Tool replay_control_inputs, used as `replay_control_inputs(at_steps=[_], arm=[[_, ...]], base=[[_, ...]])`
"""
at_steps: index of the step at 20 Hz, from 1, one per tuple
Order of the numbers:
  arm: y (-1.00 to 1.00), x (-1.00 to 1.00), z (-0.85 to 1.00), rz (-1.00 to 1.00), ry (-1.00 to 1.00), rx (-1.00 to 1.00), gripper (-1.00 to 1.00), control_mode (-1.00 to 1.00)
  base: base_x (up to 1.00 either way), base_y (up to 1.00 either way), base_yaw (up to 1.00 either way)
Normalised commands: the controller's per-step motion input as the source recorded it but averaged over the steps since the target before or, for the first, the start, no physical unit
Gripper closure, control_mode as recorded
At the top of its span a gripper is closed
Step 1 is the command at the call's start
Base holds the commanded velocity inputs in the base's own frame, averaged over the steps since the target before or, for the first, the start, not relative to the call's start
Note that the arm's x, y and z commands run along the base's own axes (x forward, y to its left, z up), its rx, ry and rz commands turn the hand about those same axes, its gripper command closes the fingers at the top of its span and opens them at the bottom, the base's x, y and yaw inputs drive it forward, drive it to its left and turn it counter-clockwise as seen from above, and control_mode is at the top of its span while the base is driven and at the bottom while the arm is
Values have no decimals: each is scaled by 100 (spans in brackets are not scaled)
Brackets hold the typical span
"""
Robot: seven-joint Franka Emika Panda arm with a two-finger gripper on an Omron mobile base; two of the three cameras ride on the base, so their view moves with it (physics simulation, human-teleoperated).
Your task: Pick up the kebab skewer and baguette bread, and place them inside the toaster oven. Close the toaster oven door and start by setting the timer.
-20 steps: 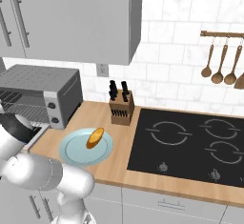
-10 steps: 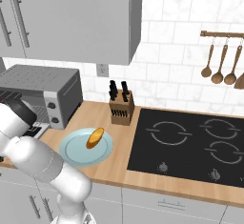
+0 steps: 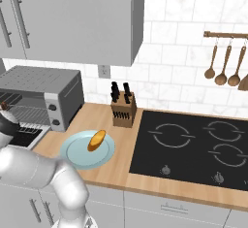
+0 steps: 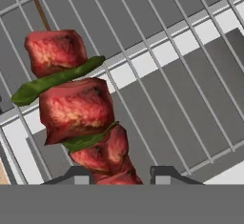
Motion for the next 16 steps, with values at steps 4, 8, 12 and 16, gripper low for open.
replay_control_inputs(at_steps=[4,8,12,16], arm=[[1,1,-34,-5,0,0,100,-100],[0,0,-29,-4,0,0,100,-100],[0,0,-33,-3,0,0,100,-100],[0,0,-23,-2,0,0,100,-100]], base=[[0,0,0],[0,0,0],[0,0,0],[0,0,0]])
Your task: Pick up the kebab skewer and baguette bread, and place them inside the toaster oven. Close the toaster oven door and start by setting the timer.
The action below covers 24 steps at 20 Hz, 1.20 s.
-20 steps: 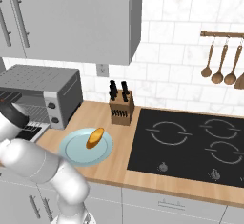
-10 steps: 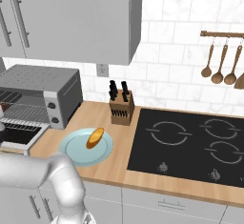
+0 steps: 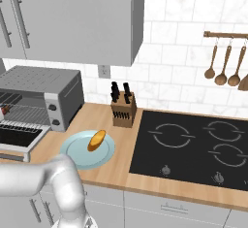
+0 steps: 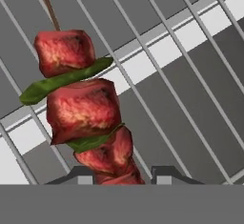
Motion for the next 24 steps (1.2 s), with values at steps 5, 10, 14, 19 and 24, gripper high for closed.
replay_control_inputs(at_steps=[5,10,14,19,24], arm=[[0,1,-8,-1,0,1,100,-100],[0,-15,-4,0,-1,0,-100,-100],[-11,-13,3,0,-6,1,-100,-100],[-13,-4,26,0,-7,6,-100,-100],[-44,-73,50,6,-12,4,-100,-100]], base=[[0,0,0],[0,0,0],[0,0,0],[0,0,0],[0,0,0]])
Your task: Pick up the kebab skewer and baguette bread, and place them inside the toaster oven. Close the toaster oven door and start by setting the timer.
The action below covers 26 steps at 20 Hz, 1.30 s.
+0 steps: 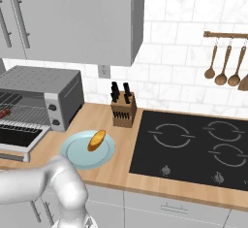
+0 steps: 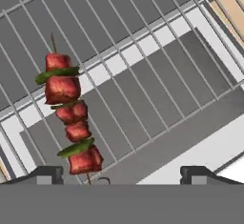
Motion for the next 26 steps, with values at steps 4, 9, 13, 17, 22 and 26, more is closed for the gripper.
replay_control_inputs(at_steps=[4,9,13,17,22,26], arm=[[-91,-100,26,17,-6,0,-100,-100],[-100,-66,4,10,0,0,-100,-100],[-100,-34,8,2,0,0,-100,-100],[-100,5,0,-2,7,0,-100,-100],[-100,16,0,-9,12,0,-100,-100],[-100,15,0,-8,9,0,-100,-100]], base=[[0,0,0],[0,0,0],[0,0,0],[0,0,0],[0,0,0],[0,0,0]])
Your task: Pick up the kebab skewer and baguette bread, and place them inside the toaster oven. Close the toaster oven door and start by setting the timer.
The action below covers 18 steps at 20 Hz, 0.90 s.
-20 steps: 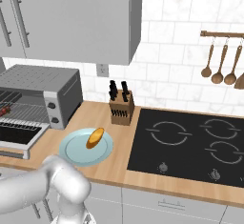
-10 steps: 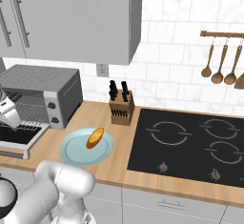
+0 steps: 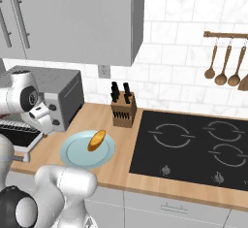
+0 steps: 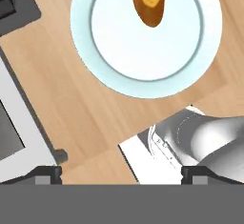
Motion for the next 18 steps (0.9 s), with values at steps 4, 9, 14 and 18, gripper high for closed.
replay_control_inputs(at_steps=[4,9,14,18], arm=[[-100,44,-17,-9,12,-2,-100,-100],[-100,59,-37,-3,12,-2,-100,-100],[-77,71,-58,1,7,-1,-100,-100],[-18,78,-45,8,0,0,-100,-100]], base=[[0,0,0],[0,0,0],[0,0,0],[0,0,0]])
